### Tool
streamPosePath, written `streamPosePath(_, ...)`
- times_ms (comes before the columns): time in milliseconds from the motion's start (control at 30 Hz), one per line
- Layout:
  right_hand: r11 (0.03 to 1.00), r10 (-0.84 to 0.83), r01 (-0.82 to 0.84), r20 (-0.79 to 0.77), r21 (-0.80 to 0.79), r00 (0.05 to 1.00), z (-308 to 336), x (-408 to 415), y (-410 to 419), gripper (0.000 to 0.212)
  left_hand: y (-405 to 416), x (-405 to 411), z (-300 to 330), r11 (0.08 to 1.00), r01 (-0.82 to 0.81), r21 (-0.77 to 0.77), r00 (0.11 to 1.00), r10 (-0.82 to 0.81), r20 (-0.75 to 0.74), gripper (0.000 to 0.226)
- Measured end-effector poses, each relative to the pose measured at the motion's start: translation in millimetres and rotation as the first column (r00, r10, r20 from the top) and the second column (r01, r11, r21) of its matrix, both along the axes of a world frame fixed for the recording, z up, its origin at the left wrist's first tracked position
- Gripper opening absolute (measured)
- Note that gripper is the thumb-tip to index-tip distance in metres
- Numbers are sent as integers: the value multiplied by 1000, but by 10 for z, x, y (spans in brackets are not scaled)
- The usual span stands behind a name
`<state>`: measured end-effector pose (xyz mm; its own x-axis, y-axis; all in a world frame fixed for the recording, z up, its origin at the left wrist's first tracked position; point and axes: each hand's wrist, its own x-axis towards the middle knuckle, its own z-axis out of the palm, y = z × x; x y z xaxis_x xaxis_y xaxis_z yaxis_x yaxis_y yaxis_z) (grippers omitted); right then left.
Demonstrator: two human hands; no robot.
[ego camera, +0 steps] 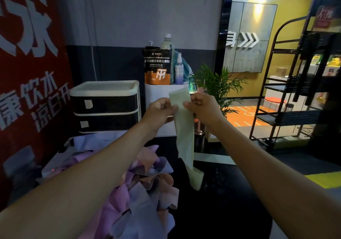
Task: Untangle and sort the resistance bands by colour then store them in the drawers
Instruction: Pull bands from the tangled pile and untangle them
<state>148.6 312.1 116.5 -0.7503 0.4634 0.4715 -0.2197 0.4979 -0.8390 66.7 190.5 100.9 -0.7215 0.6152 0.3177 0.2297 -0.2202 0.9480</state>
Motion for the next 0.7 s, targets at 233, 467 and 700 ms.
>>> streamPosePath(233, 993, -55, 49, -56, -112, 997, -6, 7, 31, 15, 84, 50, -183, 994, 41, -98, 999, -42, -7, 10)
streamPosePath(467, 999, -48, 45, 139, 24, 989, -245, 98, 69, 35, 151, 47, -174, 988, -152, -38, 988, 153, 22, 11)
streamPosePath(700, 919, -80, -19, 234, 394, 969, -405, 1, 47, 58, 169, 94, -147, 977, -210, 23, 977, 211, -32, 12)
